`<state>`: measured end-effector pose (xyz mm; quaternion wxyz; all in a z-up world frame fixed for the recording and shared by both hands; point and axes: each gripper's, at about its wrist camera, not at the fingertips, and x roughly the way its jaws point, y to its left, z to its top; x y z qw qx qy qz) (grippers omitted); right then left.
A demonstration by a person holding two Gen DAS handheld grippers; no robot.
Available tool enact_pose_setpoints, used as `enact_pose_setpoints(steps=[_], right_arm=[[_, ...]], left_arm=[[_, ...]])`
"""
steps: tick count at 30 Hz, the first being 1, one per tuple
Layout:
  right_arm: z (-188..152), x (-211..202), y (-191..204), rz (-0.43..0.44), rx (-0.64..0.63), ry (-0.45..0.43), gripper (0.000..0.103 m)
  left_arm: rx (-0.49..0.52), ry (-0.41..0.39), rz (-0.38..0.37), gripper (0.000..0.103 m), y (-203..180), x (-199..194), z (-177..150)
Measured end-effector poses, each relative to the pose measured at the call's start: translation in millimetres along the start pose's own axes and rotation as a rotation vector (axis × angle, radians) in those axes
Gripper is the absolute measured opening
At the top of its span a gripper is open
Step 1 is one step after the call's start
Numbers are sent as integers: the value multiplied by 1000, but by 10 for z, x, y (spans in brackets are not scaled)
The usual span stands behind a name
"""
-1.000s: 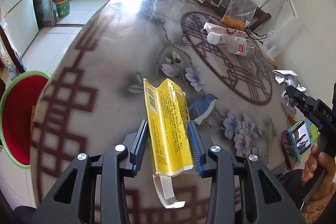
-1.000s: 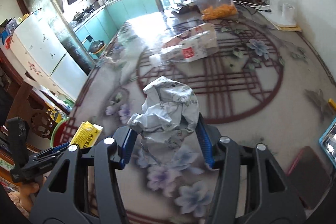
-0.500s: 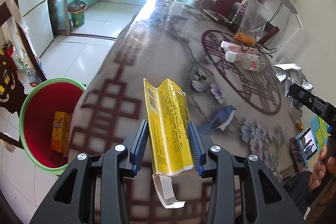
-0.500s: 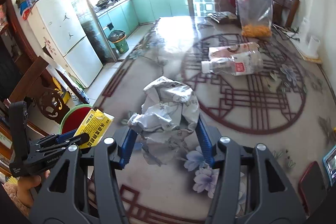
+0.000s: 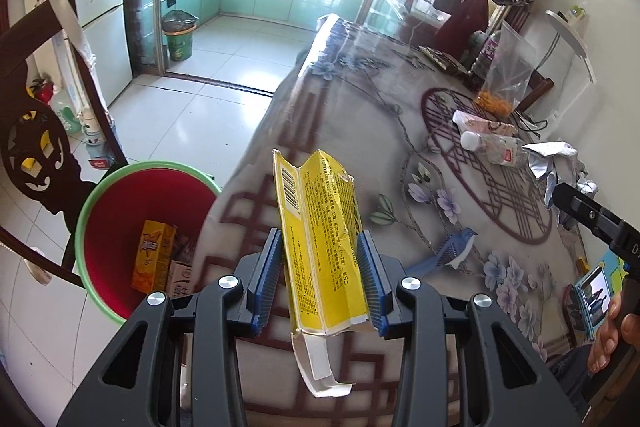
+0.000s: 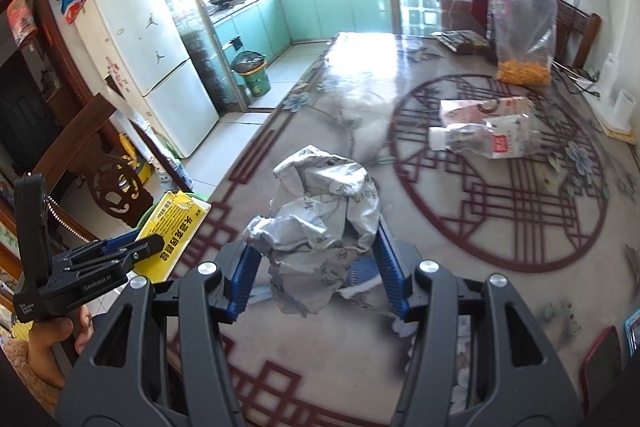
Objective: Collect trash
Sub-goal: 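Carry the yellow box and crumpled foil over the red bucket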
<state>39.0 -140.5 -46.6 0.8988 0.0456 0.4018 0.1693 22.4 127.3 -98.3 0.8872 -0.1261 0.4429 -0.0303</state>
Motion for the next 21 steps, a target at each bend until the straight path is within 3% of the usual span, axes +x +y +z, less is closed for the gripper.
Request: enact_pose_setpoints(steps=[10, 21], right_arm=[[77, 275, 475, 79, -85, 53, 52], [88, 724, 1200, 225, -208, 132, 53]], left_arm=[[-48, -41, 86, 36, 405, -164, 53], [-118, -59, 194, 36, 935, -266, 62]])
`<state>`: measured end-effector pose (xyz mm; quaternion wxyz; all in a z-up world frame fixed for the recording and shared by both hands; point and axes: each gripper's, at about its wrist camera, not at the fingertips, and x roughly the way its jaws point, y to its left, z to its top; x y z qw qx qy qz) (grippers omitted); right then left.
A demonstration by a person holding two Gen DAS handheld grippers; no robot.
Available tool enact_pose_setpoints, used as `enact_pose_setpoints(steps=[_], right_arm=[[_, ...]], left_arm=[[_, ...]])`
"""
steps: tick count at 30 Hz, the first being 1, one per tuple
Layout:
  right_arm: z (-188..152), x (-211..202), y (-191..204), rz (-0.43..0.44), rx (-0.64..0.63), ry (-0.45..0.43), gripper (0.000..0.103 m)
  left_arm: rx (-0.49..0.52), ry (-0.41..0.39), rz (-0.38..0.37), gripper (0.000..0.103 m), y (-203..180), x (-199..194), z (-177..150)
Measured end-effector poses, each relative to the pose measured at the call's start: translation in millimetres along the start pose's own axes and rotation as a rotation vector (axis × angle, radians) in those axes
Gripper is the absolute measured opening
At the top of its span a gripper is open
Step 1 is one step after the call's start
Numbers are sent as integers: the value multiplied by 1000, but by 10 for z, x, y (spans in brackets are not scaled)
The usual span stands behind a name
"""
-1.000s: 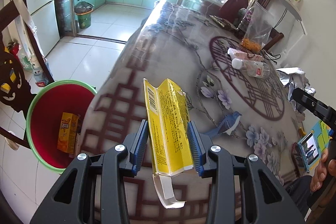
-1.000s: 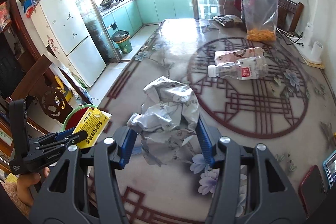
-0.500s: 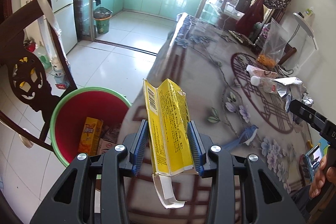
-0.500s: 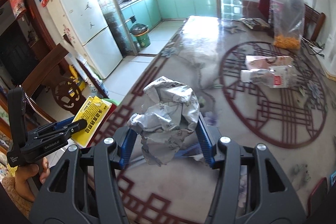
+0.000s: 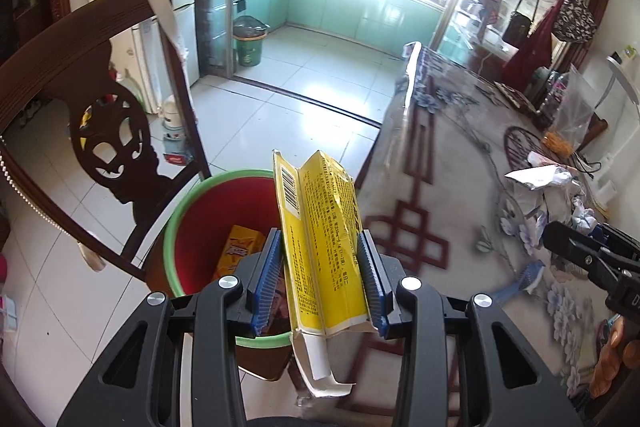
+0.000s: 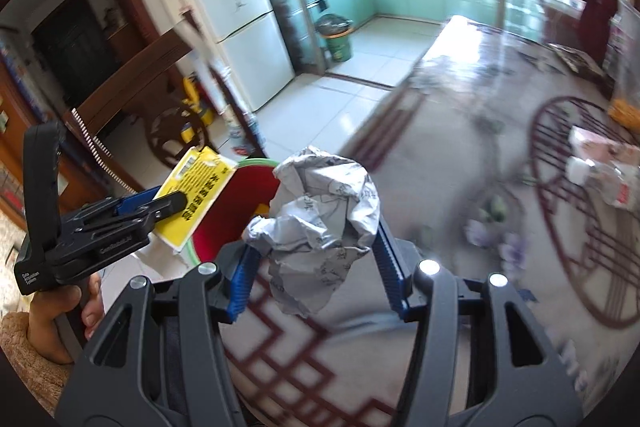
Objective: Collect trash
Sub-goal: 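Carry the yellow box and crumpled foil over the red bucket, then open both grippers to drop the box and foil into the bucket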
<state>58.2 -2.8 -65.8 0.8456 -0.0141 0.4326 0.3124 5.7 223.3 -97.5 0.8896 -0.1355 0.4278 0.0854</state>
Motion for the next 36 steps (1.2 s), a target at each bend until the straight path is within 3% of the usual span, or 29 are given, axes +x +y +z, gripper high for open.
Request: enact_pose_setpoints(steps=[5, 14, 32, 36], right_arm=[[111, 250, 251, 57, -37, 46, 53], [190, 627, 529, 81, -75, 119, 53], [231, 977, 772, 118, -136, 184, 54], [252, 976, 826, 121, -147, 180, 54]], left_arm=[[-33, 3, 11, 36, 160, -2, 9], [-56, 6, 57, 36, 394, 102, 63], [-99, 18, 117, 37, 661, 260, 129], [-115, 7, 128, 46, 684, 252, 138]])
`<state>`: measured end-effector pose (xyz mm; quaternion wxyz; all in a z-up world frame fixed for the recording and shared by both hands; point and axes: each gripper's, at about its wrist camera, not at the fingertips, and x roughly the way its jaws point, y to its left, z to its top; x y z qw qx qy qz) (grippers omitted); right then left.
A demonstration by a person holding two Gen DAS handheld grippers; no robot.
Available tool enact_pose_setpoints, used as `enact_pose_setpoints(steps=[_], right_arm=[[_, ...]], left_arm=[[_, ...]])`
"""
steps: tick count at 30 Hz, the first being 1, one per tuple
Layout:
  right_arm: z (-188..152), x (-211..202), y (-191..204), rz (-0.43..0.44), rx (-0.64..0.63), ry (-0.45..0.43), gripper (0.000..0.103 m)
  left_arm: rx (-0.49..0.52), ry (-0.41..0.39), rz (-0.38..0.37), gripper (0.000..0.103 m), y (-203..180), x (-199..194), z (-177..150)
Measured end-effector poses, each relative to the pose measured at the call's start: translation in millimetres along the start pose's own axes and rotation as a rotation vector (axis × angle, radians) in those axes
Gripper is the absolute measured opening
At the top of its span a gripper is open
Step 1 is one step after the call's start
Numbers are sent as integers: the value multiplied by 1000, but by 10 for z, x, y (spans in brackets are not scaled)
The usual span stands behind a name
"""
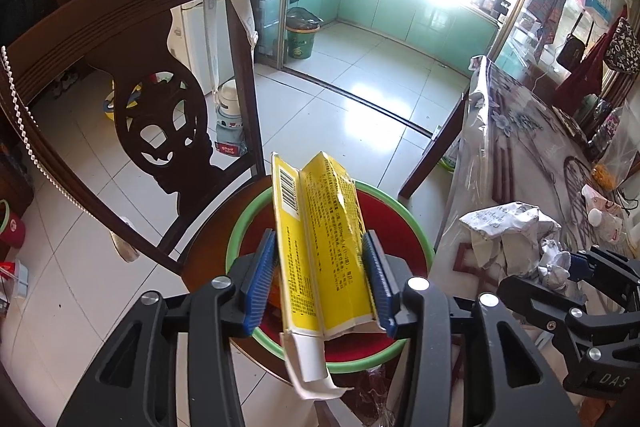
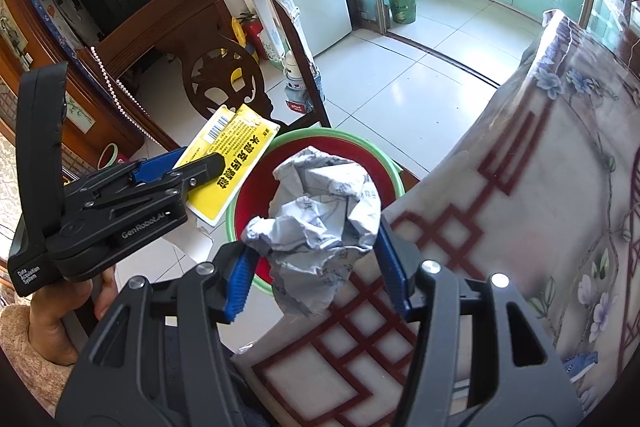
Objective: Collect trash
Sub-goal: 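Open both grippers to drop the box and foil into the bucket, then move both open grippers back to the table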
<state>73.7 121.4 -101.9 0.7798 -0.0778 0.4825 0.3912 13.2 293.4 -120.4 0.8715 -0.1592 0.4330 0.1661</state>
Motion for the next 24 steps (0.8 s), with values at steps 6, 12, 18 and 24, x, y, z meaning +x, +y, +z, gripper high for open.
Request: enact_pose_setpoints(steps=[6, 12, 18, 24], right_arm=[[23, -117, 72, -11, -29, -45, 76], [-58, -356, -4, -28, -31, -81, 76], [-478, -844, -534, -86, 45, -130, 79], [-1179, -1360, -1517, -193, 244, -143, 80]], left_arm=[[-16, -31, 19, 61, 16, -67, -8], [-31, -38, -1, 63, -37, -169, -27], [34, -52, -61, 70, -365, -319, -72], [196, -56, -149, 77, -1046, -381, -151]])
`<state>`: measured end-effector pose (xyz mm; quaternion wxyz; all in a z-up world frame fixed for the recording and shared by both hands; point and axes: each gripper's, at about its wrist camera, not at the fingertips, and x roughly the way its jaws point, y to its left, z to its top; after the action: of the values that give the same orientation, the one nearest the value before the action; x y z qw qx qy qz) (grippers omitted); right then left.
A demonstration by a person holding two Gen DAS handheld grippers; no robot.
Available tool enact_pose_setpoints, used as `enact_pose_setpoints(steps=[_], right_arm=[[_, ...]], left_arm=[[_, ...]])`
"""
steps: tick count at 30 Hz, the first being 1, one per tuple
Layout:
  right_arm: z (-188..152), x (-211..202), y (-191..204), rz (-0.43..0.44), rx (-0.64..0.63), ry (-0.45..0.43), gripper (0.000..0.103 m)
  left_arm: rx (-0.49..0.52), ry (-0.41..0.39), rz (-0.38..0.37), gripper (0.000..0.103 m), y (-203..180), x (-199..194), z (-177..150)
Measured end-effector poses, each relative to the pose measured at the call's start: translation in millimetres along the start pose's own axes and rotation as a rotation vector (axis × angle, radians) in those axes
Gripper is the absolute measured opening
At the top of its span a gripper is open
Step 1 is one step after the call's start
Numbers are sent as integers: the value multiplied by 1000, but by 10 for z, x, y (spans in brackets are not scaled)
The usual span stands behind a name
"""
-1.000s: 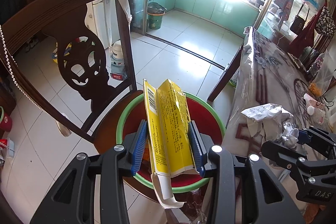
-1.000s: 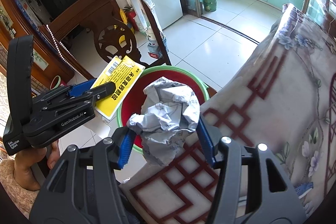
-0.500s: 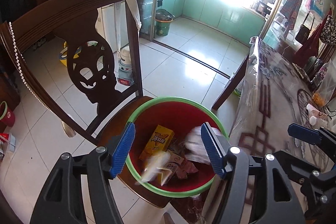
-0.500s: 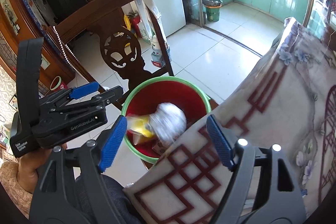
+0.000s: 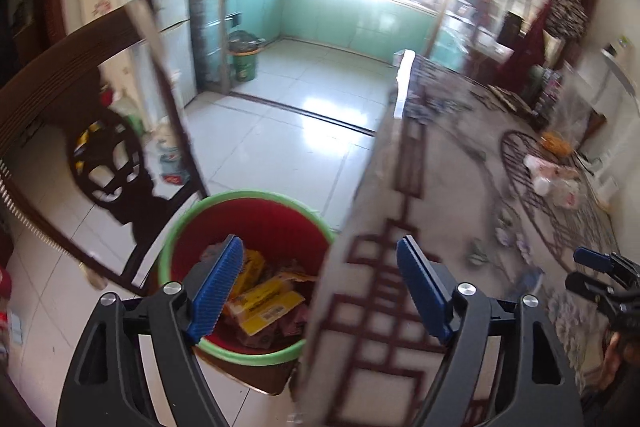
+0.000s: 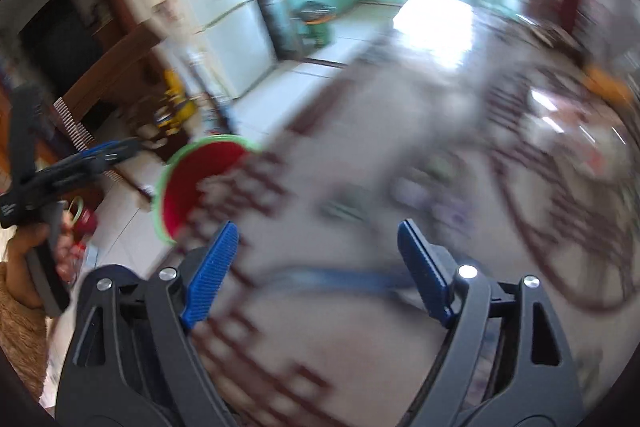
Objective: Collect trash
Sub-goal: 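Move both open grippers back to the table, then grasp the clear water bottle with the left gripper while the right grasps the milk carton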
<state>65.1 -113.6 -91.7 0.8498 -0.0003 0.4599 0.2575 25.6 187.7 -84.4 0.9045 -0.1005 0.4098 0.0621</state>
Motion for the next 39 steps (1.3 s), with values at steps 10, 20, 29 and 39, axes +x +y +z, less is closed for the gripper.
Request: enact_pose_setpoints(steps=[10, 20, 29, 39], right_arm=[[-321, -526, -2138, -46, 579, -165, 84], [-676, -794, -3165, -70, 763, -227, 86], [-816, -992, -3472, -72, 844, -308, 87], [-825, -1038, -3470, -63, 865, -339, 87]], left_arm=[[346, -33, -201, 84, -1811, 158, 302], [1092, -50, -192, 92, -4206, 891, 254], [1105, 64, -161, 92, -4976, 1707, 340], [988, 195, -228, 56, -5001, 2020, 258]])
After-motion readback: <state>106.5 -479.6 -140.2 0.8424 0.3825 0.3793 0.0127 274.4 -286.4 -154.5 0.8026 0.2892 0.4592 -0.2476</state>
